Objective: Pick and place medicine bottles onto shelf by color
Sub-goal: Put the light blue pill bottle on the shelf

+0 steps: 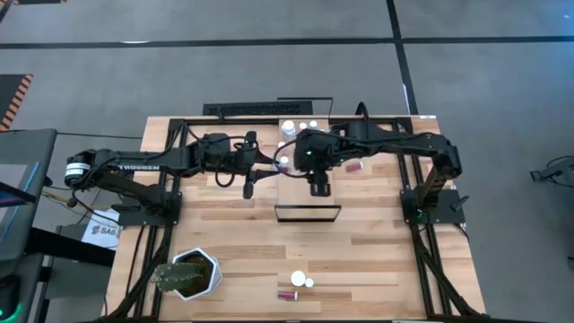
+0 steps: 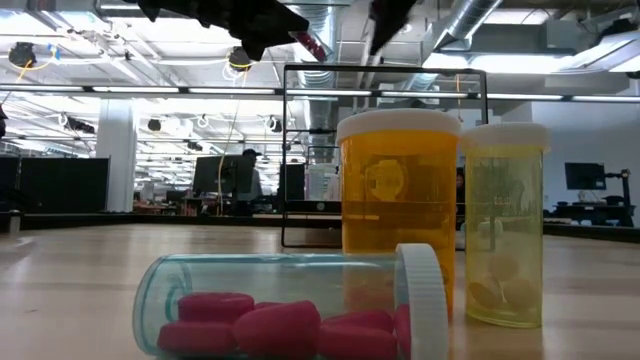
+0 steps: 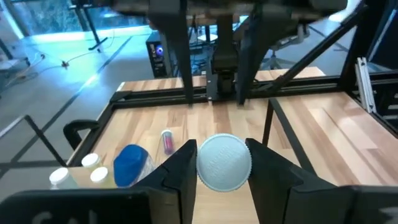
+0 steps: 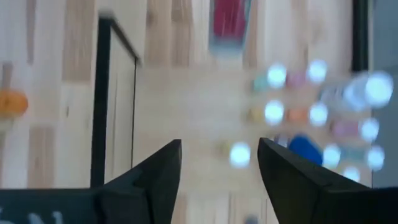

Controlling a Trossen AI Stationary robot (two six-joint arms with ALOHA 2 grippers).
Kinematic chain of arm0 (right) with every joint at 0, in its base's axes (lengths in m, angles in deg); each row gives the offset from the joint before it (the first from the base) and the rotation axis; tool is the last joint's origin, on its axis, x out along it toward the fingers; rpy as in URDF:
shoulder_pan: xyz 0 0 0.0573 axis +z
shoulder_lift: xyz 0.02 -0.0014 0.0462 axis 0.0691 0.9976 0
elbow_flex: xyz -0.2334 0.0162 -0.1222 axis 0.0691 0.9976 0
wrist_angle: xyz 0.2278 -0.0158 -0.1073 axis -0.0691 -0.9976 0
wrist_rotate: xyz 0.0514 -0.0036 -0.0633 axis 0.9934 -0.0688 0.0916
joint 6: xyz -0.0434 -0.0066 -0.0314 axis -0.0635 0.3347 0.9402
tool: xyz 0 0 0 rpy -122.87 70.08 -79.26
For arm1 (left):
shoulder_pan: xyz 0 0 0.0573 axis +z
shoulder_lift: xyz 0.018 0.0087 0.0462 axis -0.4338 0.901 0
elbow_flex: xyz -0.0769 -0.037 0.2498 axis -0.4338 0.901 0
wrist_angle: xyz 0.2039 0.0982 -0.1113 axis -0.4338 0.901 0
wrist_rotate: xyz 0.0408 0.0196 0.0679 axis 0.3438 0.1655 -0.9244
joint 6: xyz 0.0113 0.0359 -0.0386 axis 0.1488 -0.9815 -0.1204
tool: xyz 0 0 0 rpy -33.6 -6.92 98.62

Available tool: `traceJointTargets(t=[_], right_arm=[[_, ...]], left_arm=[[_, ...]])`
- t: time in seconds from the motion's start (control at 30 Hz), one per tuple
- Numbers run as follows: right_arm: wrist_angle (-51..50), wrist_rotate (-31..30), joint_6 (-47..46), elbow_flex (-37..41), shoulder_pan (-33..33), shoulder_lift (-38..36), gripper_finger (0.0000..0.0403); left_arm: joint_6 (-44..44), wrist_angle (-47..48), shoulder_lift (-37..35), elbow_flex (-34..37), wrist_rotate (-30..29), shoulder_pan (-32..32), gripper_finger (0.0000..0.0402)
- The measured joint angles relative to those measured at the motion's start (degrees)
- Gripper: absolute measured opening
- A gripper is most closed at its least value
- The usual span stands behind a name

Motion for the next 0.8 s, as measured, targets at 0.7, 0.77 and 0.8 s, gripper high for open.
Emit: traceJointTargets(t=[0.7, 0.77, 0.8], right_arm=[[32.17, -1.53, -10.4, 43.68, -4.11, -34.8, 0.0233], [38.6, -1.51, -11.48, 49.92, -4.09, -37.19, 0.0233], [40.79, -1.51, -12.03, 52.75, -4.11, -38.04, 0.0233]], left_arm=[[9.73, 22.15, 19.44, -15.67, -5.34, 0.22, 0.0103], [9.64, 26.52, 22.26, -18.96, -5.49, 0.53, 0.0103], [9.51, 28.59, 23.73, -20.43, -5.49, 0.58, 0.0103]])
